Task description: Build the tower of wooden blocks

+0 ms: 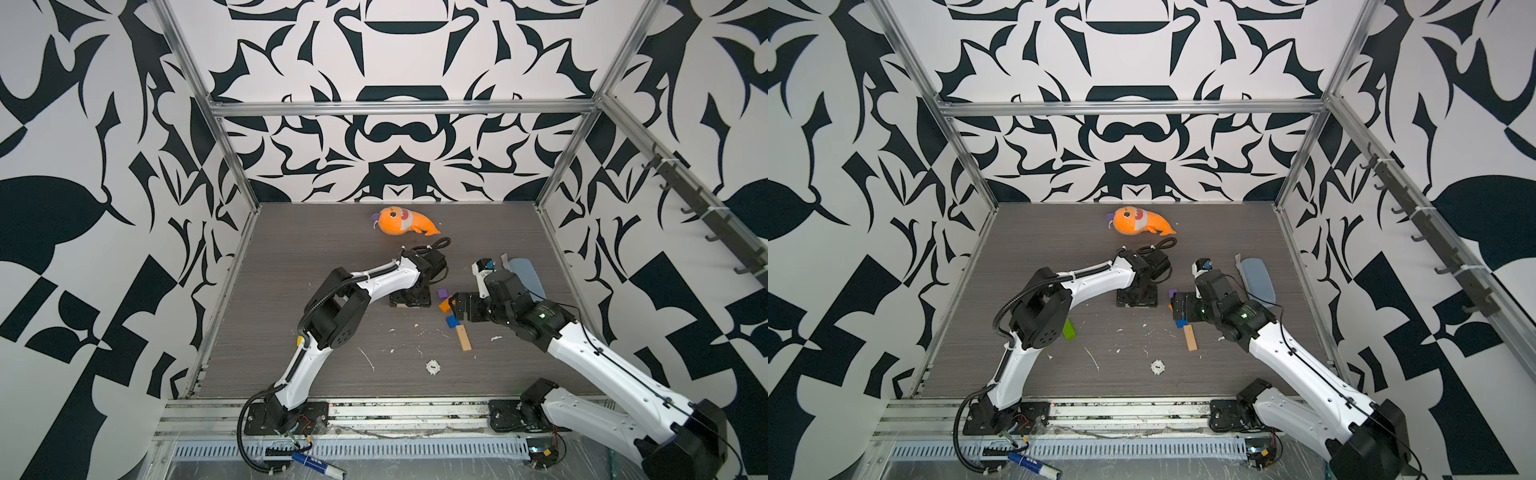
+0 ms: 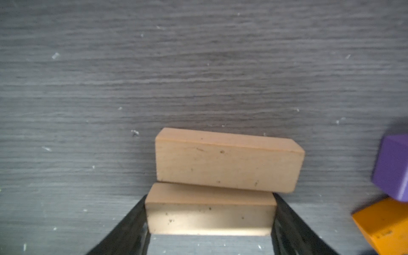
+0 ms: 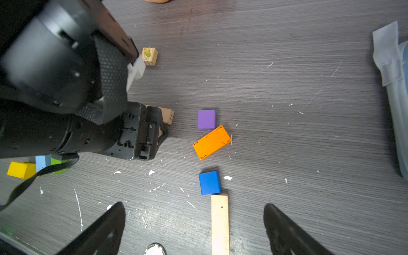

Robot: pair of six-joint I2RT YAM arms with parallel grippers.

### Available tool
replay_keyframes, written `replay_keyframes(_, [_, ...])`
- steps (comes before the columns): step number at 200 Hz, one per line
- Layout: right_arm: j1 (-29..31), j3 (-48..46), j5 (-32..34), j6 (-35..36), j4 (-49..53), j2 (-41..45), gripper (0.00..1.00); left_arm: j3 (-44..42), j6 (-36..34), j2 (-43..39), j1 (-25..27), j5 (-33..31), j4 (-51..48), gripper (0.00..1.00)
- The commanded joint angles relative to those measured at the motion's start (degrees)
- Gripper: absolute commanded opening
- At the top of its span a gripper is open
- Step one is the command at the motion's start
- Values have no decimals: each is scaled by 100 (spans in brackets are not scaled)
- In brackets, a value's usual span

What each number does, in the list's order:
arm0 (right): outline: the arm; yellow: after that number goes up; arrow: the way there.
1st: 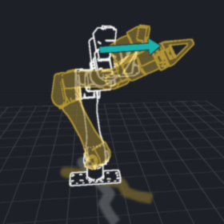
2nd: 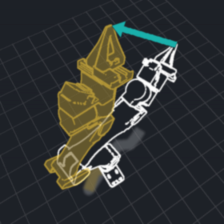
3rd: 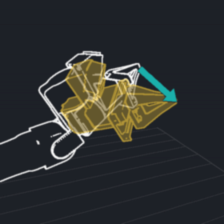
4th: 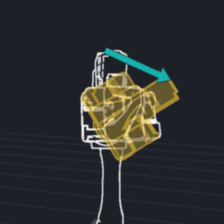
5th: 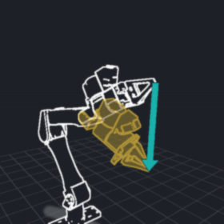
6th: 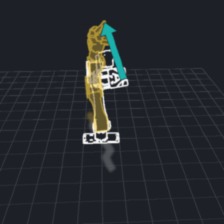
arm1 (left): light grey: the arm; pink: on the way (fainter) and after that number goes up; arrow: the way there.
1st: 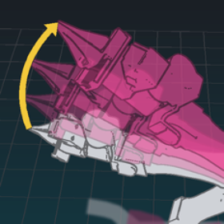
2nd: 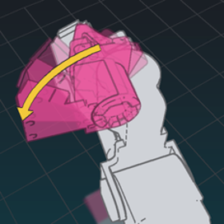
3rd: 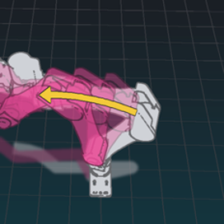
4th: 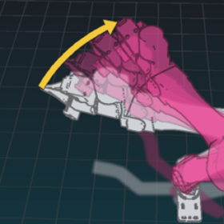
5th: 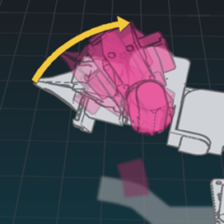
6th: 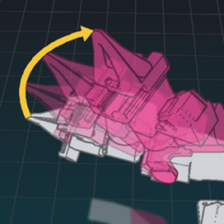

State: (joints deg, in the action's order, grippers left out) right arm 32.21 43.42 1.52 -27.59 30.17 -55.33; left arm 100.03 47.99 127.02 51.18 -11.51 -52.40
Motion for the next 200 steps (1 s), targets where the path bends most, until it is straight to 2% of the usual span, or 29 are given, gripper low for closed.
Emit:
replay_keyframes(1, [-30, 77, 85, 90, 60, 5, 100, 107, 56, 174, 41, 0, -231, 67])
replay_keyframes(200, [-162, 81, -2, 97, 39, -83, 100, 11, -97, 156, 68, -122, -11, 69])
